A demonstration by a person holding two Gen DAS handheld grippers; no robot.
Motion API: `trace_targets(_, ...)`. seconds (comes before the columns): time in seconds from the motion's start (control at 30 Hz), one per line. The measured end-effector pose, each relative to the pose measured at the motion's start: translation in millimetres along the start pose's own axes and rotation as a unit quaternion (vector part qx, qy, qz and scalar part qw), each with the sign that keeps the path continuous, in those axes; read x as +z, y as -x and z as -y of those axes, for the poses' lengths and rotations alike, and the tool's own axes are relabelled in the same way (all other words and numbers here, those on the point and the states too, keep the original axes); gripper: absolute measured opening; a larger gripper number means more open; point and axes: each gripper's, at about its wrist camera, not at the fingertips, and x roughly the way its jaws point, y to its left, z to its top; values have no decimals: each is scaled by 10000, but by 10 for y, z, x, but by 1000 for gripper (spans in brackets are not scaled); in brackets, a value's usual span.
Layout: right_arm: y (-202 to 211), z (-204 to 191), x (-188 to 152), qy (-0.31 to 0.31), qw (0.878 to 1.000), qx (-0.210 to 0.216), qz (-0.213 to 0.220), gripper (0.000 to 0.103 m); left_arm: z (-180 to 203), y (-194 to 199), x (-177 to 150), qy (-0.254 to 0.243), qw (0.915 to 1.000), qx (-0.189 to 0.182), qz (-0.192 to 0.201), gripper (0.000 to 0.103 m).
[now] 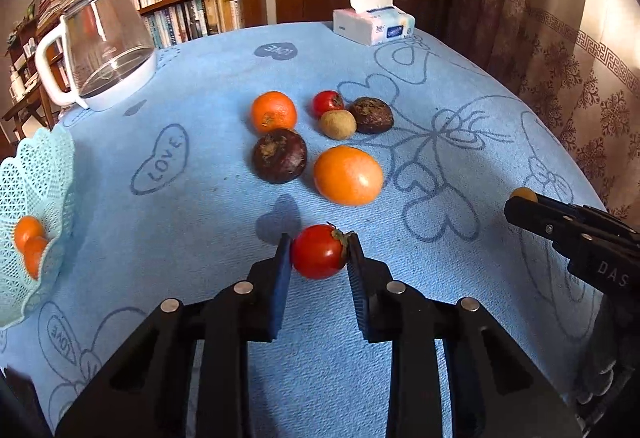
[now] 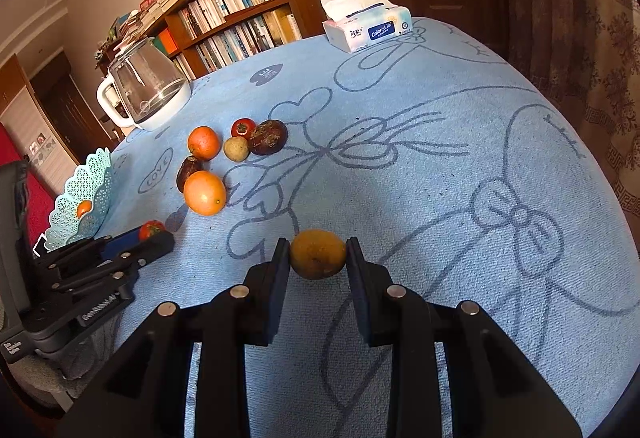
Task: Organize fruits
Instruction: 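Carry the tomato into the basket and open the left gripper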
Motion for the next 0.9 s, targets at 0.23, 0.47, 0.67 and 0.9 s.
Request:
trace_targets(0.23,6,7,2,11,10000,-17,19,29,-212,167,-49,193,9994,238,144,28)
trace_targets(0.47,16,0,-3,52,9999,-96,46,29,-491,290,-109,420,9971,573,269,28)
trace_targets(0.67,21,-14,-16,68,9999,-129,56,29,-687,441,-106,602,9947,715,428,28)
trace_targets(0.9,20,-10,-14,74,9999,-134,58,29,-1016,662,-129,858,9891,1023,615,28)
